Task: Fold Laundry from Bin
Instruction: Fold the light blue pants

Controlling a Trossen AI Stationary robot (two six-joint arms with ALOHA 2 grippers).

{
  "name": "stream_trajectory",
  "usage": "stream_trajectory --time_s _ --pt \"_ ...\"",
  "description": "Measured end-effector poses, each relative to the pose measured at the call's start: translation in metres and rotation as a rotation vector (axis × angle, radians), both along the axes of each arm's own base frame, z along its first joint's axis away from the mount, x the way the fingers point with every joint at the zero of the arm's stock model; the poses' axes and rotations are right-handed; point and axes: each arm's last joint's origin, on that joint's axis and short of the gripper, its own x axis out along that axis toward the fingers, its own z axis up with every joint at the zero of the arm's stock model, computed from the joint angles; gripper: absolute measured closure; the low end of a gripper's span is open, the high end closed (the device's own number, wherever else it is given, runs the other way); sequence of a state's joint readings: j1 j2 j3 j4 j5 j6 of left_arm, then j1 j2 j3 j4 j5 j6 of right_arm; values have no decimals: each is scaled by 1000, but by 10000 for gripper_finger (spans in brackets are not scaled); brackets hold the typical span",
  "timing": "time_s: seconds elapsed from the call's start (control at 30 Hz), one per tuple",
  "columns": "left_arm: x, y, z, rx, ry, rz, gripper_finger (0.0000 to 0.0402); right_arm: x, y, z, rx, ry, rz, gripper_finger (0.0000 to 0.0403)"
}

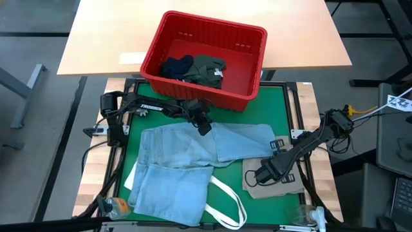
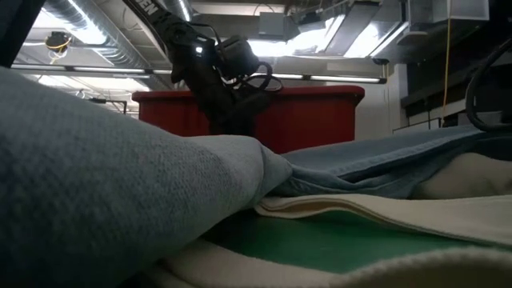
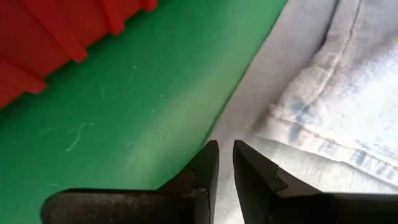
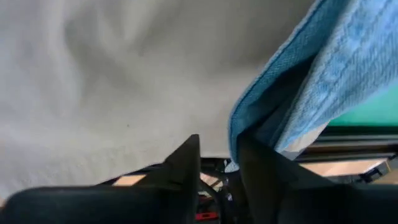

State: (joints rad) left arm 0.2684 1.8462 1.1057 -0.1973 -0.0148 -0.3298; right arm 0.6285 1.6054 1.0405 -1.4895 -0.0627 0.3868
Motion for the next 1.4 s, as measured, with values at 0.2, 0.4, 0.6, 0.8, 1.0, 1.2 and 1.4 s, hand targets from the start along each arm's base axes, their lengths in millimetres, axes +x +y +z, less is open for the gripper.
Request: stream_trajectory --time_s 0.2,0.4,0.6,0.8,1.0,1.2,1.4 --pt "-2 0 12 -60 -56 -45 332 -3 -2 10 -33 37 -10 272" --pt "-6 -1 29 -108 -118 -89 284 5 4 27 31 -36 -12 274" --pt "-1 -26 33 -321 -152 -113 259 9 10 39 119 -27 -48 274" --pt "10 -78 26 -348 -124 -152 266 10 10 53 154 -83 -41 274" --pt "19 -120 18 -321 -157 -122 274 1 -3 73 67 -265 -5 274" --pt "34 -144 10 -301 -298 -93 275 -2 -11 86 -18 -475 -31 274" --pt "43 -156 -6 -250 -357 -96 274 4 -8 88 27 -568 -40 274"
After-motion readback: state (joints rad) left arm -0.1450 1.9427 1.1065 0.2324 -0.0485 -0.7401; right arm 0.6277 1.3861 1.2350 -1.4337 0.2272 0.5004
